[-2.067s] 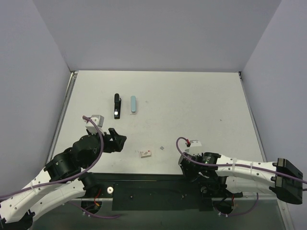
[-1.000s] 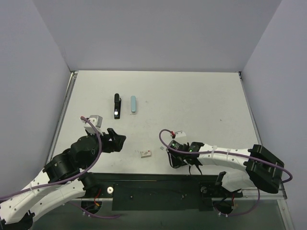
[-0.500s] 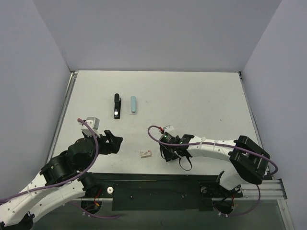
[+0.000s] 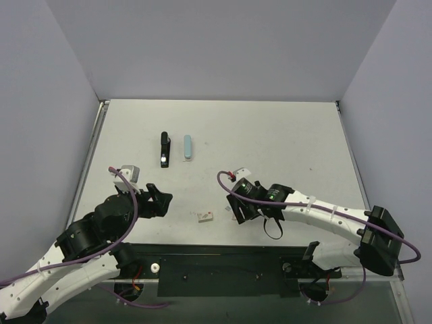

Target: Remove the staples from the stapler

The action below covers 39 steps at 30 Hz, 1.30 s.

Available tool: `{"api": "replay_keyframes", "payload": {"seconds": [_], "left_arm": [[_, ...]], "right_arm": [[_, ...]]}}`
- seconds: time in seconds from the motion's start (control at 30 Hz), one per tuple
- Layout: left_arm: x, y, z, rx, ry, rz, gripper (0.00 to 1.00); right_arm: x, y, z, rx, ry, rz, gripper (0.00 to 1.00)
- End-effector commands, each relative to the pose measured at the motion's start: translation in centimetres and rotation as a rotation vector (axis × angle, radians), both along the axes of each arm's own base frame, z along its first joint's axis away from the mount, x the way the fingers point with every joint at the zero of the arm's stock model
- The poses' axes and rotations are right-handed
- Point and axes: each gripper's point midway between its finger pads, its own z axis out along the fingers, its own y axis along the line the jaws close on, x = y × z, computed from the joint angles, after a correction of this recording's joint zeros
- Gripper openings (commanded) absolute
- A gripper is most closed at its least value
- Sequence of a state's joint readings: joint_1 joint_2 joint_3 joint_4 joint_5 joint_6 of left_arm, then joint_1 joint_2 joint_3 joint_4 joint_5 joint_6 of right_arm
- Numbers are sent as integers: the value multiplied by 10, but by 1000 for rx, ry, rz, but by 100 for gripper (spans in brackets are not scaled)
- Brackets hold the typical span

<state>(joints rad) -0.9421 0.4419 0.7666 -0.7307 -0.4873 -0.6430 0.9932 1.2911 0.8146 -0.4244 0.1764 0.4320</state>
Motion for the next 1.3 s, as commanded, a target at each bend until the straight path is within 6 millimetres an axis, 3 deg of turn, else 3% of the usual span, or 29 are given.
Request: {"api": "replay_keyframes", "payload": {"seconds": [0.0,0.33,0.5,0.93,1.27], "left_arm": [[-2,-3,21,-41,-38,-30,85],[-6,-2,23,-54,-41,-46,85],[-7,-4,18,-41,-31,-52,85],[-6,1,11,-11,-25,-41,92],[-8,10,13,5,-31,-21,92]], "right_arm": [[5,-6,13,-54,-14,62,64],[26,43,14,-21,-24,259,63],[30,65,2,-19,7,358,62],[36,82,-30,-65,66,428,56],[44,82,-44,-60,90,409,50]]}}
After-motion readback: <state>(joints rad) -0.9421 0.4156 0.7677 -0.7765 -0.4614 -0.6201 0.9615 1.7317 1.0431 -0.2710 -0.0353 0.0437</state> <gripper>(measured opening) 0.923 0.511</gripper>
